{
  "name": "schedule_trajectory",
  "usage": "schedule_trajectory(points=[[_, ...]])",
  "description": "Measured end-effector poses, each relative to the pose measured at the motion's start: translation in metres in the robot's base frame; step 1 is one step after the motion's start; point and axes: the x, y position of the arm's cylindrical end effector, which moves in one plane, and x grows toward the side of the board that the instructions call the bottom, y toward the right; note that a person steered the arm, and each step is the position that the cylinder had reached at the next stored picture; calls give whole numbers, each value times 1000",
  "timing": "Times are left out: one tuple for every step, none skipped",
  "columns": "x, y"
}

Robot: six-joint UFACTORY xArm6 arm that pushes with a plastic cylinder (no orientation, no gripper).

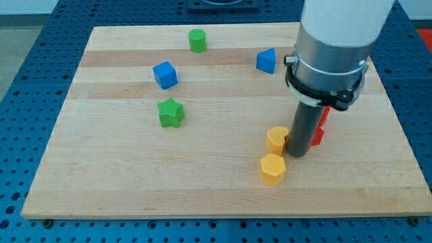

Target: Move the yellow hexagon horizontally left to the red star

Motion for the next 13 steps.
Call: schedule_trajectory(points=[[0,-24],[2,-77],[7,-50],[22,-6],[77,-26],[87,-25],[76,-41],[97,-52],[82,-57],[59,-40],[33,-28],[91,-33],[97,-81]])
